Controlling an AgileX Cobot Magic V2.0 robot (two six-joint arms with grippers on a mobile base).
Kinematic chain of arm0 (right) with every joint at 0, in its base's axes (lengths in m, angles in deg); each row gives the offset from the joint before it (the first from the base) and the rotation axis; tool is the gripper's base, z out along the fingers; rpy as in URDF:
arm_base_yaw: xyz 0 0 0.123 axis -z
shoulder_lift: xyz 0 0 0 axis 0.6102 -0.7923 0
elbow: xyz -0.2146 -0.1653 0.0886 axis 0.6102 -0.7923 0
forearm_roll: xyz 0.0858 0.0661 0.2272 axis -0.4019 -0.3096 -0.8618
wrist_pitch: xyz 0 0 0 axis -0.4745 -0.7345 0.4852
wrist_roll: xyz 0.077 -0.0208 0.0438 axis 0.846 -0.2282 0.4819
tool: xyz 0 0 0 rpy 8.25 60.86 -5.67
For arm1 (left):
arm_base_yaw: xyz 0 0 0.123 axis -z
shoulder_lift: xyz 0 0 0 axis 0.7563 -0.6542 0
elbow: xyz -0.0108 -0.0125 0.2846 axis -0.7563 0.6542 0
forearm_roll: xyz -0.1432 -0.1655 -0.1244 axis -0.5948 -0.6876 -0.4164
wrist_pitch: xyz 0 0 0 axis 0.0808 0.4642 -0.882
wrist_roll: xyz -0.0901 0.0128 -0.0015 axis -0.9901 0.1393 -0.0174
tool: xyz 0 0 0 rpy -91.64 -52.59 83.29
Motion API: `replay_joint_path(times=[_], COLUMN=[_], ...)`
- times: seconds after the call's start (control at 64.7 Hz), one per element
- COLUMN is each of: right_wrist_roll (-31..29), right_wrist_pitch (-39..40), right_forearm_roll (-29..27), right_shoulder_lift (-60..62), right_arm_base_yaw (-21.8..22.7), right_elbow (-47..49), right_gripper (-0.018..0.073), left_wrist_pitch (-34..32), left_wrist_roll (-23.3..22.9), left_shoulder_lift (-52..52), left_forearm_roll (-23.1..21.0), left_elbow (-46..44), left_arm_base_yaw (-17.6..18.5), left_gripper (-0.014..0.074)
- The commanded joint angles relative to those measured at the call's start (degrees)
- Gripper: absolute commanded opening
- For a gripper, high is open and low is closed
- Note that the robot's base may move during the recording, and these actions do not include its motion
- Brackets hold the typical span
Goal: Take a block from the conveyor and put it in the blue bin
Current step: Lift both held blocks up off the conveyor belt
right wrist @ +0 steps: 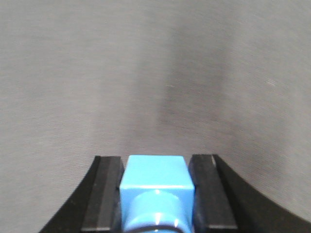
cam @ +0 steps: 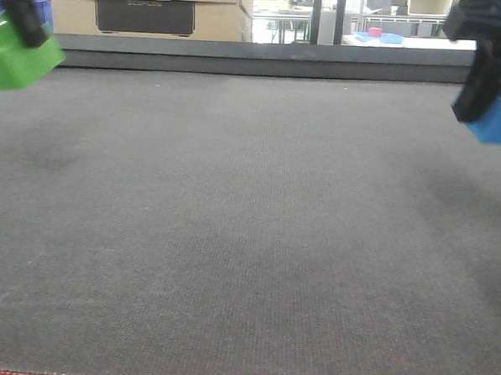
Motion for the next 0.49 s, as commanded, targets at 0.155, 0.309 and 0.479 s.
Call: replay_joint_path(times=[0.155, 0.309, 0.479], right_wrist_roll=[-0.6, -1.1, -3.5], right_wrist_pitch=[5.0, 6.6, 7.0], right_forearm_roll=[0.3, 0.3, 0.3], right_shoulder_lift=[8.5, 15.2, 22.1], right_arm_base_yaw=[-2.5, -2.5, -2.5], right_elbow=[-0.1, 0.1, 1.2], right_gripper=[-0.0150, -0.0150, -0.0150], left_wrist_pitch=[-5.5, -9.9, -10.8], left_wrist_roll=[-3.1, -3.9, -3.9], left_shoulder_lift=[7.2, 13.5, 20.9], left_forearm_roll=[-0.1, 0.3, 1.8], left_elbow=[-0.2, -0.2, -0.2], left_arm_base_yaw=[8.7, 10.8, 10.8], left_gripper=[-0.0111, -0.0111, -0.0111])
